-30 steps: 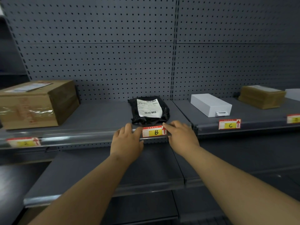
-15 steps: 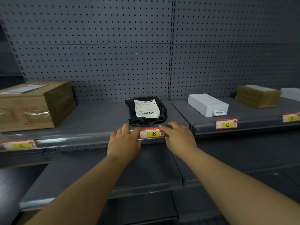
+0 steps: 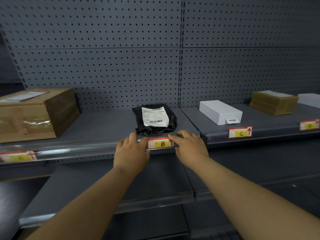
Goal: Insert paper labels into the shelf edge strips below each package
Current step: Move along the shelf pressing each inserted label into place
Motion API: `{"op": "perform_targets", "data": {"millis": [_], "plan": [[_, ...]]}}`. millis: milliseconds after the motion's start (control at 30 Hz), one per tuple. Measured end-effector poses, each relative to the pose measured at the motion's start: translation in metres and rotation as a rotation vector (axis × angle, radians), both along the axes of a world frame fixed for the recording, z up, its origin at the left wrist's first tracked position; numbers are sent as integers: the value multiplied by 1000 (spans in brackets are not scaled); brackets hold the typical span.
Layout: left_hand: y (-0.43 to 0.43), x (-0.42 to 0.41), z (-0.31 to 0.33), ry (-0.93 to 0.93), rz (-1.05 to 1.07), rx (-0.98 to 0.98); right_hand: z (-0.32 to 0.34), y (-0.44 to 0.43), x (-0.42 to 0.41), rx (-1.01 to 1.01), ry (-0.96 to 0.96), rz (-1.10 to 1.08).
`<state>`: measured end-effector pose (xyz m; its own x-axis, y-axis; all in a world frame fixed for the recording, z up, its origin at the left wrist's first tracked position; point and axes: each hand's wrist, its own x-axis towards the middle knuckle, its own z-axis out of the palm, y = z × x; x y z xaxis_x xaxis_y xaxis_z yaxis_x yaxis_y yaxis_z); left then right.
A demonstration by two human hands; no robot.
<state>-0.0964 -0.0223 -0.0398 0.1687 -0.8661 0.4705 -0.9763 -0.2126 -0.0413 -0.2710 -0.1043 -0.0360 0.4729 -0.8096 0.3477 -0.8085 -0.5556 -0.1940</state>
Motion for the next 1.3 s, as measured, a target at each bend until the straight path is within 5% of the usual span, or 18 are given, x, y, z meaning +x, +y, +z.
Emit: {"op": "perform_targets", "data": {"millis": [533, 867, 1300], "plan": [[-84, -159, 23, -30, -294, -41, 16, -64, -140, -81, -59, -88], [-135, -260, 6, 112, -144, 22, 19, -122, -244, -7, 24, 25], [-132, -277, 5, 239, -74, 5, 6, -137, -267, 1, -18, 172]]}}
